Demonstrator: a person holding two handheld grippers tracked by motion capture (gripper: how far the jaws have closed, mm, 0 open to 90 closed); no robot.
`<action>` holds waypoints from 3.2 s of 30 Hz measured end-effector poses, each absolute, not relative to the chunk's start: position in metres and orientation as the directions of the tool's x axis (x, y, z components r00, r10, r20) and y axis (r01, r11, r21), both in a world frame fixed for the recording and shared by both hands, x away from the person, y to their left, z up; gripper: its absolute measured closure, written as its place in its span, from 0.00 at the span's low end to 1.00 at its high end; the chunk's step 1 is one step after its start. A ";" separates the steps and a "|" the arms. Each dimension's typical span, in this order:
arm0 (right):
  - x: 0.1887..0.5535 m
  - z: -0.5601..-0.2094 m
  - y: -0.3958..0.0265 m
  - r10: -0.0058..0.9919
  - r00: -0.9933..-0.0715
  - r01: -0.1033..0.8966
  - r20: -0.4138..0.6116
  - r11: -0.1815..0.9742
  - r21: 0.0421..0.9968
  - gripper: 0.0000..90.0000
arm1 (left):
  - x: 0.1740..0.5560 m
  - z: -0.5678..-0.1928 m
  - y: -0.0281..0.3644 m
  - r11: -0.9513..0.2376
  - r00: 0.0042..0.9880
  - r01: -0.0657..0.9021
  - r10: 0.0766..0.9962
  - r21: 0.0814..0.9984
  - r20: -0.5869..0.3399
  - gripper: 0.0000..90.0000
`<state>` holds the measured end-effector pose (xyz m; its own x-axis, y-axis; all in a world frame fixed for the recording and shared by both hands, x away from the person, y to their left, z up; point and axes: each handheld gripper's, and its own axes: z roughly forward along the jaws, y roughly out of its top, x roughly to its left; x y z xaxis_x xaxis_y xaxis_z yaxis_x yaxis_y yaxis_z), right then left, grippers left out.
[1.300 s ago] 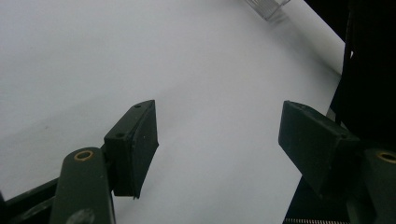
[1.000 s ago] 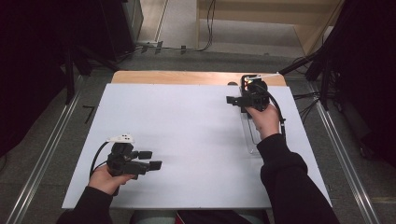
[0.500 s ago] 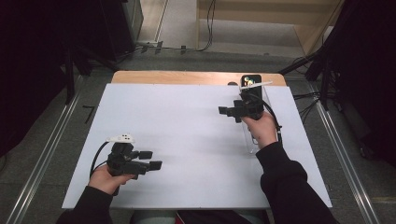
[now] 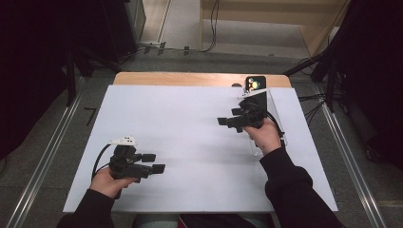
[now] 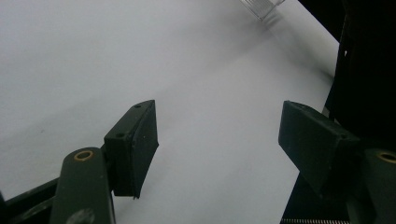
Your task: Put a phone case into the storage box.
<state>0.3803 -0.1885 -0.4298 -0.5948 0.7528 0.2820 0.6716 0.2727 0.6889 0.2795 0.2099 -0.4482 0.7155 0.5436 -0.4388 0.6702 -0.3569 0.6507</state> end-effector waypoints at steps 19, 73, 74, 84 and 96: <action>0.352 -0.438 -0.191 0.722 -0.624 0.674 0.298 0.305 0.672 0.20 | 0.279 -0.449 0.209 -0.364 0.723 0.665 0.531 0.652 -0.442 0.32; 0.258 -0.464 -0.234 0.682 -0.662 0.672 0.311 0.356 0.649 0.20 | 0.274 -0.451 0.202 -0.393 0.757 0.632 0.500 0.668 -0.421 0.32; 0.257 -0.464 -0.235 0.683 -0.660 0.674 0.314 0.354 0.648 0.20 | 0.274 -0.451 0.202 -0.392 0.757 0.632 0.500 0.669 -0.422 0.32; 0.247 -0.469 -0.251 0.706 -0.640 0.684 0.303 0.345 0.642 0.20 | 0.274 -0.451 0.202 -0.394 0.760 0.628 0.496 0.671 -0.420 0.32; 0.246 -0.475 -0.265 0.737 -0.608 0.700 0.295 0.323 0.637 0.20 | 0.275 -0.454 0.200 -0.405 0.763 0.627 0.491 0.665 -0.421 0.32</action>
